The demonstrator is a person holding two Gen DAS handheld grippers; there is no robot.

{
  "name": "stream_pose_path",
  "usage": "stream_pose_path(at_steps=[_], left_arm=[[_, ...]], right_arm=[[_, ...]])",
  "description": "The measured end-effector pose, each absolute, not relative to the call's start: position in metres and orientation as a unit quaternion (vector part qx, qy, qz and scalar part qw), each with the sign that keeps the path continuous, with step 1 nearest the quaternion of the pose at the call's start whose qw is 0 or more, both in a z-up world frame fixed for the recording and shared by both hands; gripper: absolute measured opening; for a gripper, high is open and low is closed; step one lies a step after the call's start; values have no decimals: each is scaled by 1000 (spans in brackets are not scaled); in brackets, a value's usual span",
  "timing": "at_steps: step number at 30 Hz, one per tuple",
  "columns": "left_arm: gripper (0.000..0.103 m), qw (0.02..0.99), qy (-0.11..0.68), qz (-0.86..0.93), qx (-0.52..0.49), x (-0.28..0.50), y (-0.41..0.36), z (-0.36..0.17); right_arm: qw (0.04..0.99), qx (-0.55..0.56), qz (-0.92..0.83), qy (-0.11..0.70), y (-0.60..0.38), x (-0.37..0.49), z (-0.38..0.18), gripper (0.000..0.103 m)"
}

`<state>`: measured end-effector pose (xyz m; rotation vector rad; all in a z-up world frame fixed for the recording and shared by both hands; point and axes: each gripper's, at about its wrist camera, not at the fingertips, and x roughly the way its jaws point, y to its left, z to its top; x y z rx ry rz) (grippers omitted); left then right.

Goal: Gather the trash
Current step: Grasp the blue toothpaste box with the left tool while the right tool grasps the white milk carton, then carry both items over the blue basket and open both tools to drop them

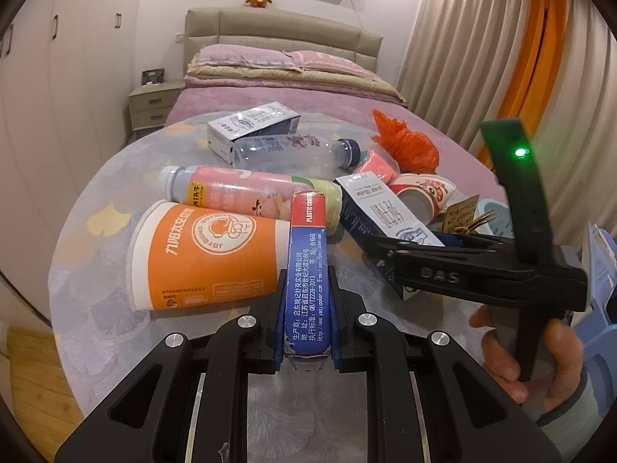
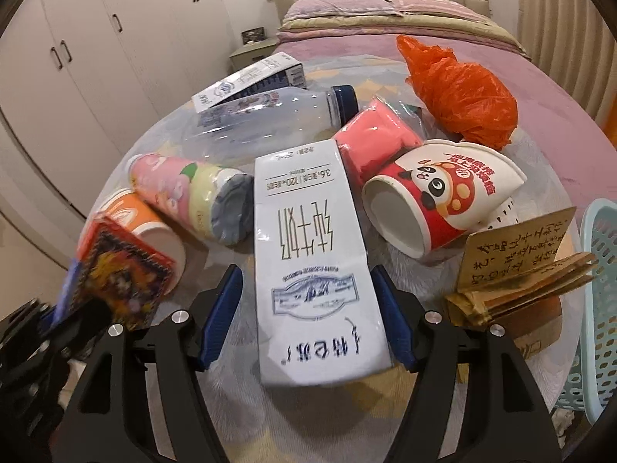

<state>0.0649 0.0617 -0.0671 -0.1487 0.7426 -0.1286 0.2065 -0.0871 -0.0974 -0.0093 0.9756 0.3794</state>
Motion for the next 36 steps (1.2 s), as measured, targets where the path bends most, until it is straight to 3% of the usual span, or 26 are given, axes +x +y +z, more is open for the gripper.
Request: stream_pose_path(at_steps=[2,3,8,36], left_arm=[[16,928,360,-63,-74,63,62,-66],[16,928,359,-64,-76,61,62,-65],[16,931,351,-68,-73,59,57,-58],[16,947,280,-156,-17,82,-43,9]], right_arm=[[867,-7,173,467,-87,209,-99,63],[868,-10,168,467,-87,209,-99,55],[881,-7,167,444,-96,196,-84,50],[949,90,104,283,-242,123,39,49]])
